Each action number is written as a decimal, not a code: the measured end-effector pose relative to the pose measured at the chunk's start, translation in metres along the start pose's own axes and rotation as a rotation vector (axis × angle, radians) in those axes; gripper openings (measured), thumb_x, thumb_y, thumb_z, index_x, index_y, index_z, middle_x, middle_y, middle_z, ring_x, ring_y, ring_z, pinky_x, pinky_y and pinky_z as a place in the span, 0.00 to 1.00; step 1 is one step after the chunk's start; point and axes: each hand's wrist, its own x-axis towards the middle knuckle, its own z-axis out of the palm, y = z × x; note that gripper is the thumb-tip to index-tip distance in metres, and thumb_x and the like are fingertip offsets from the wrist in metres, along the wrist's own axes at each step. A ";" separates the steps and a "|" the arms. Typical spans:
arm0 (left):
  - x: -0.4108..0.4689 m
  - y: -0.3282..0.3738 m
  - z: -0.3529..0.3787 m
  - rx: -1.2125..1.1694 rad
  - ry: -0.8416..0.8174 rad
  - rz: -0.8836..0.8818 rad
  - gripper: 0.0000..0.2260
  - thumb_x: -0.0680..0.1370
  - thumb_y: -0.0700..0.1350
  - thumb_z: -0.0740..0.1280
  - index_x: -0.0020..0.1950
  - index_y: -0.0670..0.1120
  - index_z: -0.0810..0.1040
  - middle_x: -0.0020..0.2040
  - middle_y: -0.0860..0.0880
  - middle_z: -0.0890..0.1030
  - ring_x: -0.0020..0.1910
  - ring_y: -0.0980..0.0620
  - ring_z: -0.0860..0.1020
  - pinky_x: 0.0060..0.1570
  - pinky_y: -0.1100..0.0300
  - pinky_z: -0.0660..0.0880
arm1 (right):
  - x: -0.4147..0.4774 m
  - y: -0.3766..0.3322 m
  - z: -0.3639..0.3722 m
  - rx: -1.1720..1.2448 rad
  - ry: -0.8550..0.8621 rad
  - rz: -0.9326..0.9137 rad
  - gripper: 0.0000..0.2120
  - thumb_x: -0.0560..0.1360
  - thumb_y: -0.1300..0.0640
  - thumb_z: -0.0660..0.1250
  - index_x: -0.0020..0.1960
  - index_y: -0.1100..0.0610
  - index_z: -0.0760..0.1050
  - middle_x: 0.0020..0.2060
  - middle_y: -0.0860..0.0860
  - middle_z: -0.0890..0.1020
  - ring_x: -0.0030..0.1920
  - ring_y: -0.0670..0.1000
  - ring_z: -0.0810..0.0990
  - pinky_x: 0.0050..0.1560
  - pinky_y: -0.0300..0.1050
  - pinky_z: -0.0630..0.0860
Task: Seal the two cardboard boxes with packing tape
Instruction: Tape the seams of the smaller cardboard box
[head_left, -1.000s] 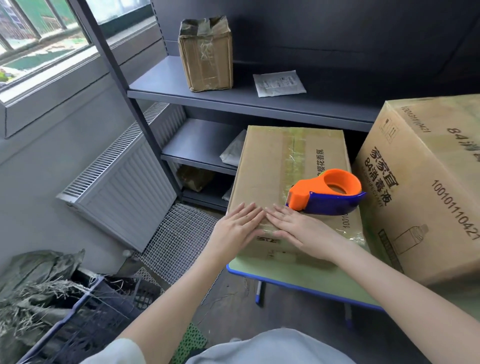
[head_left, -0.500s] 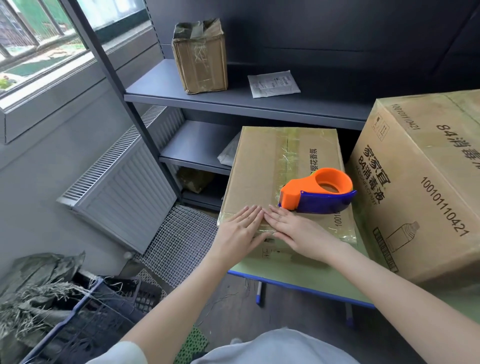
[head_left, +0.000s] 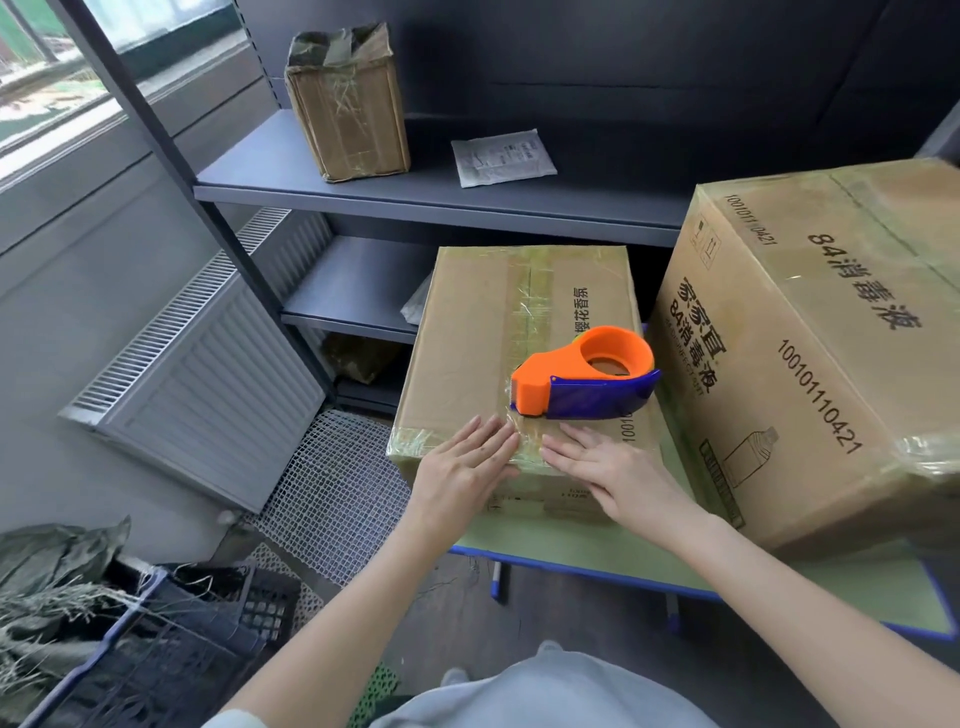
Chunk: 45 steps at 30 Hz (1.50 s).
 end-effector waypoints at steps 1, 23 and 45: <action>-0.001 0.001 0.000 -0.007 -0.013 -0.017 0.14 0.69 0.42 0.76 0.52 0.38 0.83 0.53 0.44 0.83 0.55 0.45 0.81 0.54 0.47 0.78 | 0.000 0.001 0.001 -0.008 -0.001 0.005 0.24 0.78 0.64 0.60 0.72 0.50 0.63 0.70 0.42 0.64 0.73 0.44 0.55 0.69 0.34 0.48; 0.047 0.061 0.039 -0.088 -0.065 0.111 0.12 0.71 0.43 0.74 0.51 0.39 0.84 0.52 0.45 0.83 0.53 0.49 0.81 0.51 0.53 0.79 | -0.056 0.055 -0.035 0.053 0.012 0.237 0.22 0.79 0.63 0.57 0.72 0.52 0.63 0.71 0.44 0.64 0.72 0.41 0.57 0.69 0.33 0.52; 0.062 0.089 0.058 -0.102 -0.128 0.117 0.21 0.67 0.45 0.74 0.56 0.36 0.81 0.57 0.41 0.81 0.58 0.46 0.79 0.55 0.52 0.77 | -0.051 0.055 -0.038 -0.055 0.000 0.270 0.24 0.75 0.47 0.66 0.69 0.50 0.68 0.69 0.43 0.68 0.68 0.42 0.67 0.65 0.39 0.65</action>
